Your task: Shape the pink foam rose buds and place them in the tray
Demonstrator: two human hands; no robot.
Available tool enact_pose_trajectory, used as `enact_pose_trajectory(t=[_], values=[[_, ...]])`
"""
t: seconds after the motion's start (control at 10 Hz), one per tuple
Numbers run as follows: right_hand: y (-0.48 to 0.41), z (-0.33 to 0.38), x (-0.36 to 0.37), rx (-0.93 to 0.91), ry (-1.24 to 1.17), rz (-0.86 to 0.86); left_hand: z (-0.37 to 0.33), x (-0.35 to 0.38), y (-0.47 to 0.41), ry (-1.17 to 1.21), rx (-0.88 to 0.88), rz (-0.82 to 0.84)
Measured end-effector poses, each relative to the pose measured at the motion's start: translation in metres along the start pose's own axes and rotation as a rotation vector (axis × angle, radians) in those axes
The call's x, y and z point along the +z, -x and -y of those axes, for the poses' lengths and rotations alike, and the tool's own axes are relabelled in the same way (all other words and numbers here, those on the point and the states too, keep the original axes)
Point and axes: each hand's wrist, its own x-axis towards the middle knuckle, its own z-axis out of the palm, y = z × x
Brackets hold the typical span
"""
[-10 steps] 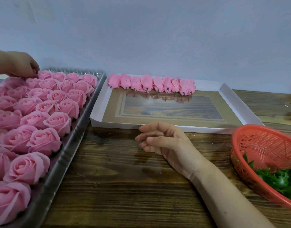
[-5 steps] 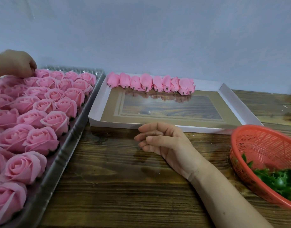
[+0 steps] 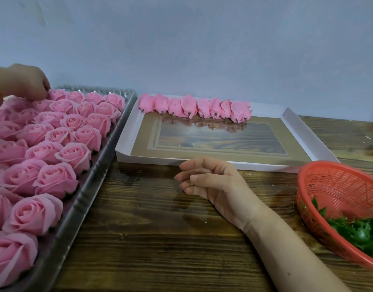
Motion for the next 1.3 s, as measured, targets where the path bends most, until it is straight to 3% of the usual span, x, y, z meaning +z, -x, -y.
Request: enact_pose_trajectory(t=[0.3,0.7,1.1,1.3], values=[[0.0,0.0,0.0,-0.001,-0.003,0.007,0.003,0.003,-0.005,-0.081,0.036,-0.087],[0.0,-0.001,-0.001,-0.006,0.001,0.007,0.008,0.007,-0.012,-0.175,0.003,-0.047],[-0.001,-0.002,-0.003,-0.014,0.025,0.007,0.0,0.014,-0.007,0.08,-0.099,-0.019],[-0.002,-0.002,-0.005,-0.032,-0.018,0.034,0.001,-0.019,-0.005,0.231,-0.212,0.051]])
